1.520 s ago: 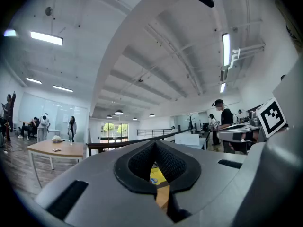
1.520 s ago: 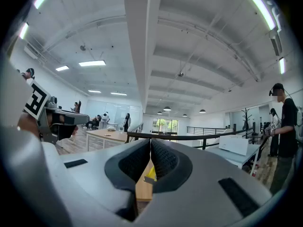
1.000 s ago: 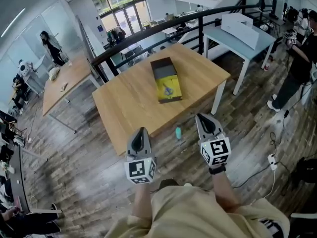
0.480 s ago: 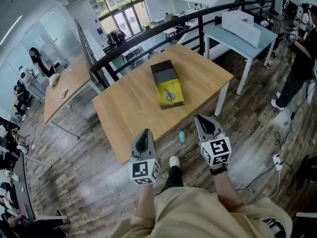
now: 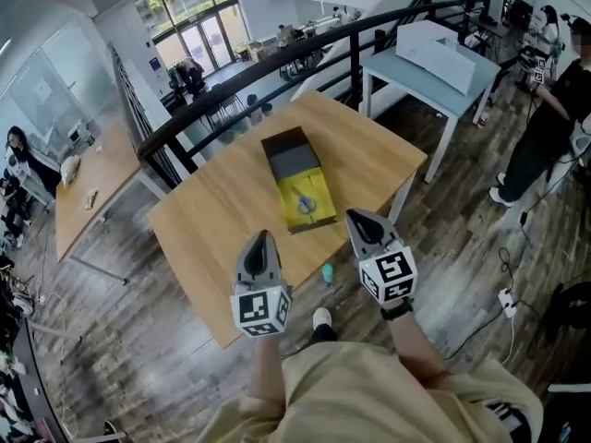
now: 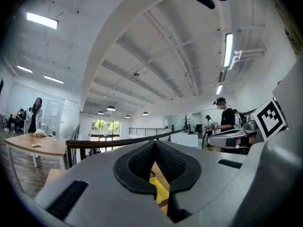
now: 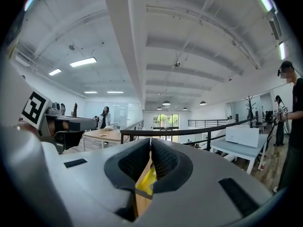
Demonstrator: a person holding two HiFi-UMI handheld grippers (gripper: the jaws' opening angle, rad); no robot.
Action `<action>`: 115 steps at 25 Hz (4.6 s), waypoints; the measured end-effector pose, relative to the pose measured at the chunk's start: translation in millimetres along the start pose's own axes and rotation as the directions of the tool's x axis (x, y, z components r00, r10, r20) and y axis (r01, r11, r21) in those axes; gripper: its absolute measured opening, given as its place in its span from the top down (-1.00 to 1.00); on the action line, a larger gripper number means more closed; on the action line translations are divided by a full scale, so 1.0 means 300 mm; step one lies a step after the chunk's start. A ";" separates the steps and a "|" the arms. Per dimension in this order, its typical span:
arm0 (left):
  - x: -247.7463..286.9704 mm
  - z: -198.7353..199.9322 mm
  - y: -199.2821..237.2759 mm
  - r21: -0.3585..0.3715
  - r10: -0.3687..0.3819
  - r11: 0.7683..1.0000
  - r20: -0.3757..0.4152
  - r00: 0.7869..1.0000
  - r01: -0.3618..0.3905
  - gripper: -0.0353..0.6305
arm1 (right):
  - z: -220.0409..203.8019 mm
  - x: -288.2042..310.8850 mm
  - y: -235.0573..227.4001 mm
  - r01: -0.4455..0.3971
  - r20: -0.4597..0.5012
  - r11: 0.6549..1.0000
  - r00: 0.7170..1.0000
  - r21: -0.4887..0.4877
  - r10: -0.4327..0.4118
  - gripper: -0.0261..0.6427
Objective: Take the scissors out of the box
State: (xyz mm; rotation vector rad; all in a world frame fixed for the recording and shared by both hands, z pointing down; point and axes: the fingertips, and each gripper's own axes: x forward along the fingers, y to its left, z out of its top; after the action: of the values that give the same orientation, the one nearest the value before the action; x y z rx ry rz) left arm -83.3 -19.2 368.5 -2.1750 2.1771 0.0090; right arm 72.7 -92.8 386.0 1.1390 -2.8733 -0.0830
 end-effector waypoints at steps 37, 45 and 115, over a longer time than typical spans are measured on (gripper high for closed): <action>0.778 -0.605 0.373 -0.220 -0.123 0.973 -0.241 0.963 0.069 0.88 | -0.833 0.954 -0.044 -0.094 -0.634 0.989 0.759 0.115 0.146 0.86; 0.836 -0.723 0.398 -0.255 -0.108 0.967 -0.306 0.946 0.028 0.88 | -1.020 1.026 0.013 -0.154 -0.743 0.974 0.631 0.165 0.226 0.55; 0.718 -0.012 0.479 -0.004 0.013 1.000 -0.014 1.000 -0.013 0.88 | 0.077 0.817 -0.207 0.090 0.005 0.996 0.996 0.000 -0.090 0.67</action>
State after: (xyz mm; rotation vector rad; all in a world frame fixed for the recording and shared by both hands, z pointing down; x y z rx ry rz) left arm -226.9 -234.2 355.6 -2.1694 2.1999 -0.0013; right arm -64.8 -305.4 365.3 1.2699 -2.8259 -0.0897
